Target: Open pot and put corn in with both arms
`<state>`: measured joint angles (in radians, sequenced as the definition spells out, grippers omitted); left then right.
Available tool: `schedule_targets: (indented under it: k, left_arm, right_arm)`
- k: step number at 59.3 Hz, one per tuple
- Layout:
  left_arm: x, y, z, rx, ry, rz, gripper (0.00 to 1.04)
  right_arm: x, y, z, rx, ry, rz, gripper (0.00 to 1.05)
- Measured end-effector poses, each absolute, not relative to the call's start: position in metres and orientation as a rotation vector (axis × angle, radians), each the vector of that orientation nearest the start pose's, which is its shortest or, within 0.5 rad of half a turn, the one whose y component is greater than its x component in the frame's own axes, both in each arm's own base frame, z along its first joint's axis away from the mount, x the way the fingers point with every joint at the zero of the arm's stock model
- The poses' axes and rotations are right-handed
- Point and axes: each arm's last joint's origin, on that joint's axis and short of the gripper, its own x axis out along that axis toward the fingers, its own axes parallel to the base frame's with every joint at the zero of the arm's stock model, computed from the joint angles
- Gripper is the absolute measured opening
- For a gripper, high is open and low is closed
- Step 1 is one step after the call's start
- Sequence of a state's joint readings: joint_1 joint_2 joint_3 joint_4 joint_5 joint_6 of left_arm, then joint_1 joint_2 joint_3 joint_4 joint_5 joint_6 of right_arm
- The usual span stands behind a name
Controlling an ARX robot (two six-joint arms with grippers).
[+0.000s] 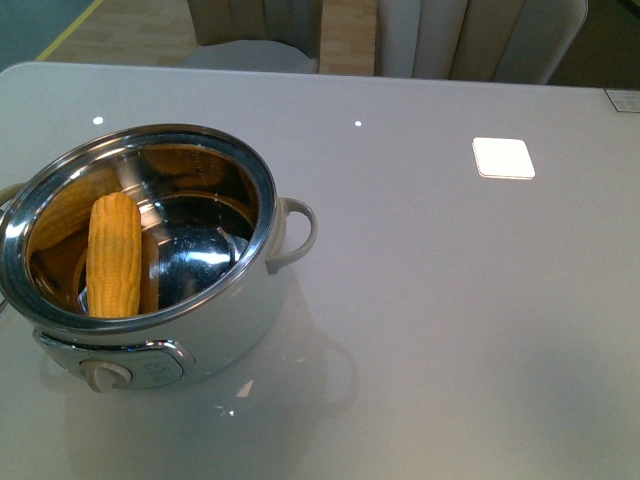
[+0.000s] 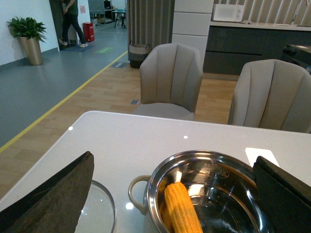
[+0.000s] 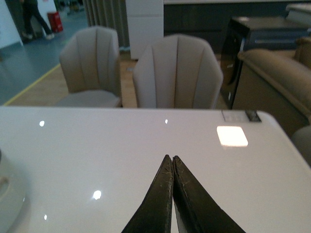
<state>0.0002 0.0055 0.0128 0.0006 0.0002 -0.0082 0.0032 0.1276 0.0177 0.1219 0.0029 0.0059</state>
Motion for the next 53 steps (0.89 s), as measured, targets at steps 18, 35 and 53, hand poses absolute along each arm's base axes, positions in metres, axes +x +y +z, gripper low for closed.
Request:
schedule_targets:
  k: [18,35,53]
  left_arm:
    - [0.0973,0.0000,0.1675,-0.008,-0.008,0.000,0.98]
    - [0.0973,0.0000,0.1675,-0.008,-0.008,0.000,0.98]
    - [0.0973,0.0000,0.1675,-0.008,-0.008,0.000,0.98]
  right_arm:
    - [0.0971,0.0003,0.1692,0.006,-0.012,0.003,0.02]
    - [0.0970,0.0003,0.1692,0.005,-0.013,0.003,0.37]
    - [0.0970,0.0003,0.1692,0.005,-0.013,0.003,0.92]
